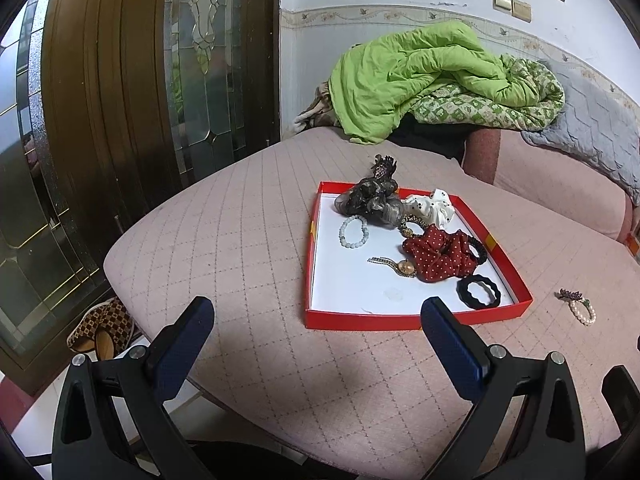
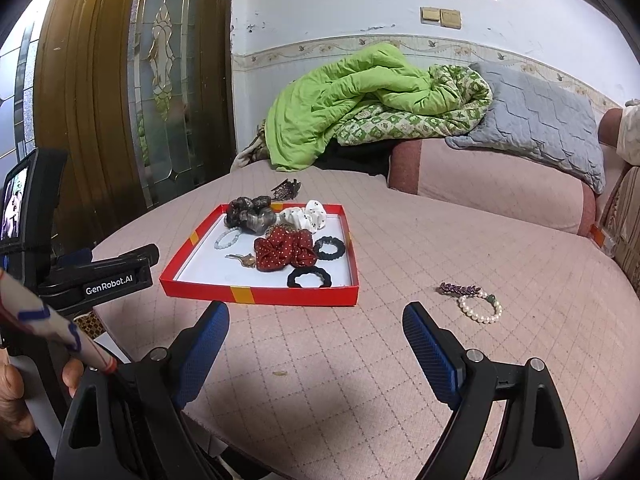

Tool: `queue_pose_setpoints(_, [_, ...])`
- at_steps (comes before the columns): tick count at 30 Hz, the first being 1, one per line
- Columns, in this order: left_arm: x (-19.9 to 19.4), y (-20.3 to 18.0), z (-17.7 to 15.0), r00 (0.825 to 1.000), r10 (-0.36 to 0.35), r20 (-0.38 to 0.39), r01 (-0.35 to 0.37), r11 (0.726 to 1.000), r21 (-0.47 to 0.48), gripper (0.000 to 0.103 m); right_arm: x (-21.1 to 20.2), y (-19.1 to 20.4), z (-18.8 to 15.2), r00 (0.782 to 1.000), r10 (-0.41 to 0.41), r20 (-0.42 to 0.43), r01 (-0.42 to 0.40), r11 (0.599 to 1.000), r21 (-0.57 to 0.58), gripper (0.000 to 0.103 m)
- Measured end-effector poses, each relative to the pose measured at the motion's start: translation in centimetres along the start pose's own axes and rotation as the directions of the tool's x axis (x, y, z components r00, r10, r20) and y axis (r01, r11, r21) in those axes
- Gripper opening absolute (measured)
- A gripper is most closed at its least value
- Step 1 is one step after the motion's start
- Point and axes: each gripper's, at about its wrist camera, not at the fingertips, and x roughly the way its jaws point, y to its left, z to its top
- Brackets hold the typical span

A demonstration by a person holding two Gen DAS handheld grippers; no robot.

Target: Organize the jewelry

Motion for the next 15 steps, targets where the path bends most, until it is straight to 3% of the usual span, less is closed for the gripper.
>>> queue_pose_setpoints(15, [0.04, -0.05, -0.02, 1.000, 0.000, 0.002, 0.000, 1.000, 0.006, 0.103, 0.27, 0.05, -0.24, 1.000, -0.001, -0.008, 0.001, 1.000, 0.004, 0.092])
